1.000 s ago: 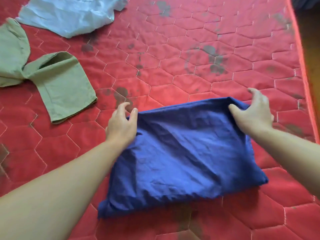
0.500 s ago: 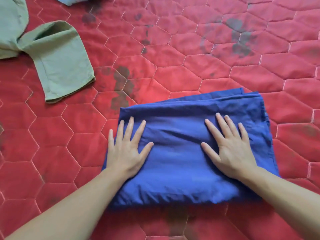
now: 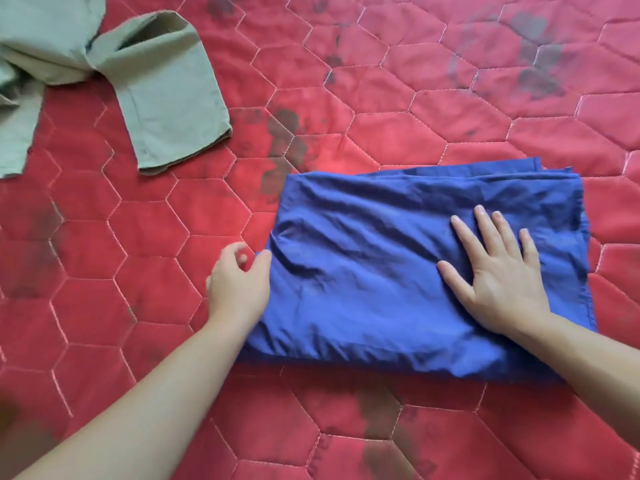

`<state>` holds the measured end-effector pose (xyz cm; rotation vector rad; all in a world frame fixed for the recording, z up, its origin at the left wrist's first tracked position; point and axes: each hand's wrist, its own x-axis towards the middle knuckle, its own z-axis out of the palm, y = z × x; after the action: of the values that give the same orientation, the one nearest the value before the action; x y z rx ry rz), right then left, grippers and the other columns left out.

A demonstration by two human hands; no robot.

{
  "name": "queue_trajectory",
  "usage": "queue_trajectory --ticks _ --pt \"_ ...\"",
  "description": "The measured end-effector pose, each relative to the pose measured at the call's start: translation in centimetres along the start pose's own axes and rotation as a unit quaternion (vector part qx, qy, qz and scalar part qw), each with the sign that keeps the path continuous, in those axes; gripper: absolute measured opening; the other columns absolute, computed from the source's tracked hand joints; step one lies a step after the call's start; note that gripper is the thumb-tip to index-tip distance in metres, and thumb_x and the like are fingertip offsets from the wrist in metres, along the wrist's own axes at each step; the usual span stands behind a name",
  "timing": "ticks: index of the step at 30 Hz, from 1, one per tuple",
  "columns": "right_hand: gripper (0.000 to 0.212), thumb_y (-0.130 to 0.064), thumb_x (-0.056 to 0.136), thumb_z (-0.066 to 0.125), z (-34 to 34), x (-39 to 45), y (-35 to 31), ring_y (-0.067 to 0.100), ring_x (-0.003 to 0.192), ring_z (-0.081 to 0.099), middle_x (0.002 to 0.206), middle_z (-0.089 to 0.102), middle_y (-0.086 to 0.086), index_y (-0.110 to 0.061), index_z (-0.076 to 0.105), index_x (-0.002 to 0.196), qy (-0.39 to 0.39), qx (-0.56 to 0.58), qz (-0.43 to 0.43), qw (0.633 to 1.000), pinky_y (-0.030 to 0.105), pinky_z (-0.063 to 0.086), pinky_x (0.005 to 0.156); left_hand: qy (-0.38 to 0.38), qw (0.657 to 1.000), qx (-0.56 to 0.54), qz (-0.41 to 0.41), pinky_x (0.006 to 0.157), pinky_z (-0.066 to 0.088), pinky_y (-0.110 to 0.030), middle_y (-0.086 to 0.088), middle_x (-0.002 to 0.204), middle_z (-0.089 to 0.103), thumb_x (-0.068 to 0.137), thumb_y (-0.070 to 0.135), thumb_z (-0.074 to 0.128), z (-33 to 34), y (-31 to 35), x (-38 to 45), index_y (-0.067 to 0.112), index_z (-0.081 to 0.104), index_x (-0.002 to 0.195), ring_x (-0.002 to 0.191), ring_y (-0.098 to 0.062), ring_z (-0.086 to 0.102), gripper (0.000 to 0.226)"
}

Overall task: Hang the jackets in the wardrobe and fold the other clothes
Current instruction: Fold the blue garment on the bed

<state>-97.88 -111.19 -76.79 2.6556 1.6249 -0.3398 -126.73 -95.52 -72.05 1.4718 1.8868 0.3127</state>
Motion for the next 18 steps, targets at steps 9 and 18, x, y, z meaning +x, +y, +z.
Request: queue_trajectory --ticks 9,18 --pt "0.072 -0.050 0.086 0.033 -1.9 -1.4 -7.6 0.029 0.145 0.025 0.156 0.029 0.015 -0.014 0.036 0.148 0.048 0.077 -0.077 0.993 0.054 0.013 0.117 -0.132 0.985 -0.100 -0.052 0.063 0.046 -0.027 0.003 0.075 0.069 0.086 0.032 0.071 -1.5 0.5 -3.0 0.011 0.069 0.083 0.068 -0.011 0.057 0.021" --pt "0.044 -0.014 0.075 0.055 -1.9 -2.9 -19.5 0.018 0.117 0.056 0.124 0.063 -0.002 -0.017 0.065 0.117 0.115 0.210 -0.228 0.944 0.037 0.033 0.099 -0.116 0.993 0.007 -0.037 0.073 0.036 -0.019 0.008 0.096 0.066 0.087 0.029 0.069 -5.2 -3.5 -4.5 0.016 0.065 0.114 0.091 -0.010 0.058 0.030"
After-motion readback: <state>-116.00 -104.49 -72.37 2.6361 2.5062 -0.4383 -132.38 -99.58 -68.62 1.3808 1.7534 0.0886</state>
